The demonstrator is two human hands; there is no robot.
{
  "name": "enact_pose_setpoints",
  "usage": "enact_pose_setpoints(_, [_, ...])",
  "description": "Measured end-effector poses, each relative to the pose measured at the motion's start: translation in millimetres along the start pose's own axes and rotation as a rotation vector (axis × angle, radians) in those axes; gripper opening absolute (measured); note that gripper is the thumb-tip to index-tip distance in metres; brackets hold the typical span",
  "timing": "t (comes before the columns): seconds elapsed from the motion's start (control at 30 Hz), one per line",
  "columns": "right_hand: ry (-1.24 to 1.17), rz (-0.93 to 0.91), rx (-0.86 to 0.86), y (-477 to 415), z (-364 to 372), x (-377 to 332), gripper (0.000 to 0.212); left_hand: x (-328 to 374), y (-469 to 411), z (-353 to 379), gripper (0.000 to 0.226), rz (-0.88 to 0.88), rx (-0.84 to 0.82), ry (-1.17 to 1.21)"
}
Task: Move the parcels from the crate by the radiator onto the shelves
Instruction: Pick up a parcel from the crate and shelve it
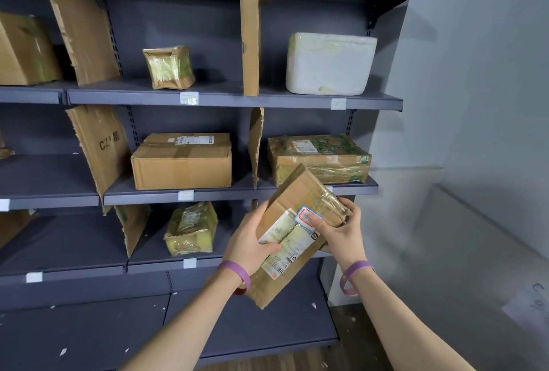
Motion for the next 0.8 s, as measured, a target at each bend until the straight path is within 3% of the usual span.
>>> enact_pose_setpoints(0.1, [-0.131, 0.059, 0.041, 3, 4, 8, 0.080, -12, 6, -7, 0.063, -0.039, 0.067, -0.037])
enact_pose_setpoints(0.23, [-0.243, 0.097, 0.082, 3, 8, 14, 0.086, -32, 13, -24, 0.072, -0.211, 0.197, -0.098])
enact_pose_setpoints(0.37, [-0.219, 0.144, 0.034, 2, 13, 23, 0.082, -36, 9, -37, 0.060, -0.180, 0.200, 0.056])
enact_pose_setpoints(0.53, [0.256, 0.044, 0.068, -3, 17, 25, 0.072, -37, 6, -55, 0.057, -0.192, 0.267, -0.088])
enact_pose_setpoints(0.67, [0.637, -0.139, 0.007, -7, 22, 26, 0.096, -36, 4, -66, 0.056, -0.180, 0.199, -0.278])
enact_pose_setpoints(0.73, [0.815, -0.099, -0.123, -9, 26, 26, 0.082, -34, 3, -69, 0.055, -0.164, 0.146, -0.338])
enact_pose_setpoints(0.8, [0.830, -0.014, -0.184, -12, 30, 28, 0.058, -35, 4, -71, 0.053, -0.162, 0.133, -0.367])
Point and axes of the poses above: each hand's wrist, its own y-axis away from the middle knuckle, its own z-axis out of the palm, x = y × z, the point moved 1 cm from there along -y, towards the middle knuckle, and after that the axes turned 11 degrees about -x, right-handed, at the moved point
